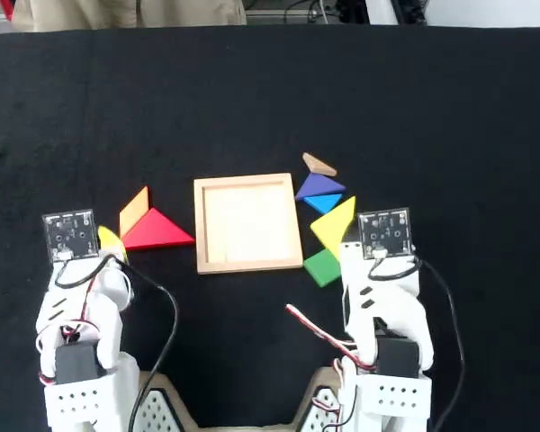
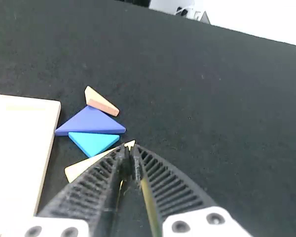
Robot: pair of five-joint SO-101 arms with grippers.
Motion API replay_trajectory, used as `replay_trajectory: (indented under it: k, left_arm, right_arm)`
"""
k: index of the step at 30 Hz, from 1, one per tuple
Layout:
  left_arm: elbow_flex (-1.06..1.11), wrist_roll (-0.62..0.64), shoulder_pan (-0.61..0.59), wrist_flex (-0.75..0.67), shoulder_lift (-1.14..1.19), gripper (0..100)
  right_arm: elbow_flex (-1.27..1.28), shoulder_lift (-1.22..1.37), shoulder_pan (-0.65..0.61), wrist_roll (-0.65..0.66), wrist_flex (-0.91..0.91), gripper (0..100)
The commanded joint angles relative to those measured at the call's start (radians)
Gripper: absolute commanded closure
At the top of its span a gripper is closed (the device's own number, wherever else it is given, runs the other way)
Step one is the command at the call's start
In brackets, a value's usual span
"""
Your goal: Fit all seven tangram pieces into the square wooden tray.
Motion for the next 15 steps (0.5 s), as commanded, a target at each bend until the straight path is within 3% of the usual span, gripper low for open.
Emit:
replay_trajectory:
  k: [1,5,11,15]
  left_arm:
    - [-0.025,0.058,0.050,-0.123,-0.006,97]
    - [-0.027,0.100,0.091,-0.123,-0.005,97]
    - [-0.136,-0.041,0.162,0.012,0.020,97]
    - [-0.239,-0.049,0.177,0.031,0.097,97]
  right_arm:
    - [-0.007,-0.051,-0.017,0.008,-0.008,94.0]
    - [-0.044,-0.051,-0.017,0.008,0.074,86.0]
    - [-0.266,-0.050,-0.017,0.012,0.203,89.9]
    - [-0.460,-0.038,-0.026,0.014,0.322,89.9]
